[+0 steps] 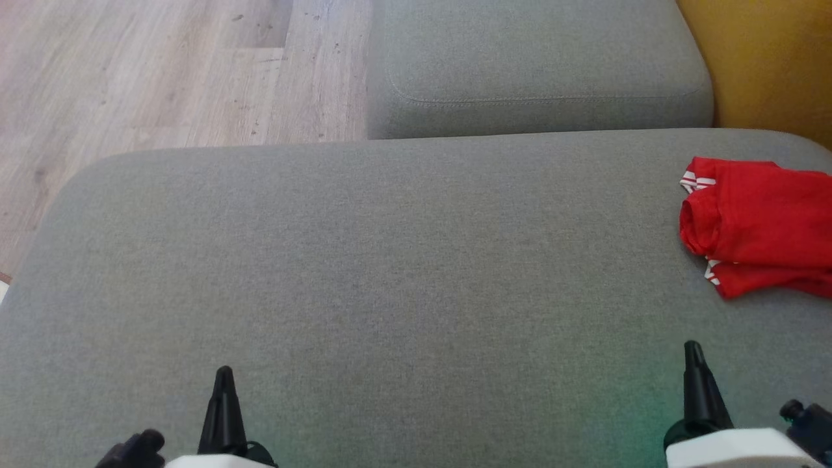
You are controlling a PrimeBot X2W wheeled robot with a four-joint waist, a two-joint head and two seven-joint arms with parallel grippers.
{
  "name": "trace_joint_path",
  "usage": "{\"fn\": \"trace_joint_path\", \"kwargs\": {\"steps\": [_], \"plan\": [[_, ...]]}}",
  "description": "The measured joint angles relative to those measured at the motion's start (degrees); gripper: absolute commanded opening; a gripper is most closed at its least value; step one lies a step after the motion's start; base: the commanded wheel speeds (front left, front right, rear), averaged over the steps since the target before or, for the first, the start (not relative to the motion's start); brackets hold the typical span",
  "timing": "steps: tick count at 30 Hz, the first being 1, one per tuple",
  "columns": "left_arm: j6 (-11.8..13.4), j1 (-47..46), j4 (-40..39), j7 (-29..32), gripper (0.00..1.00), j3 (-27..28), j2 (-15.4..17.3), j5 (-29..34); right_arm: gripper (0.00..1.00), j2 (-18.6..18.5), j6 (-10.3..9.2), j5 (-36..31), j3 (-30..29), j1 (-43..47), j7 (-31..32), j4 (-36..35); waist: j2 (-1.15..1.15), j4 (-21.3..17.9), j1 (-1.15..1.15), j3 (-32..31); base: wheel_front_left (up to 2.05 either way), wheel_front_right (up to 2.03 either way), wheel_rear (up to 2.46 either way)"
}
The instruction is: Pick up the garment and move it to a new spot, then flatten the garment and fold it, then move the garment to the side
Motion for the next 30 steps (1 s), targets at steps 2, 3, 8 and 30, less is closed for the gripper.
{"fn": "trace_joint_path", "kwargs": {"steps": [2, 3, 8, 30], "plan": [[-0.04, -0.21, 0.18, 0.40, 0.00, 0.32, 0.01, -1.36, 0.00, 0.00, 0.00, 1.29, -0.12, -0.64, 0.09, 0.18, 0.00, -0.08, 0.00, 0.09, 0.00, 0.00, 0.00], [-0.18, -0.37, 0.29, 0.48, 0.00, 0.45, 0.01, -2.08, 0.00, 0.00, 0.00, 1.99, -0.21, -0.90, 0.19, 0.23, 0.00, -0.12, 0.00, 0.13, 0.00, 0.00, 0.00], [-0.51, -1.07, 0.48, 1.32, 0.00, 0.88, 0.02, -5.39, 0.00, -0.03, 0.00, 5.26, -0.53, -1.72, 1.09, 0.53, 0.00, -0.31, 0.00, 0.36, 0.00, 0.00, 0.00], [-2.16, -3.96, 1.86, 4.59, 0.00, 4.23, 0.08, -19.97, 0.00, -0.29, 0.00, 19.61, -2.35, -4.92, 4.53, 1.98, 0.00, -1.17, 0.00, 1.34, 0.00, 0.00, 0.00]]}}
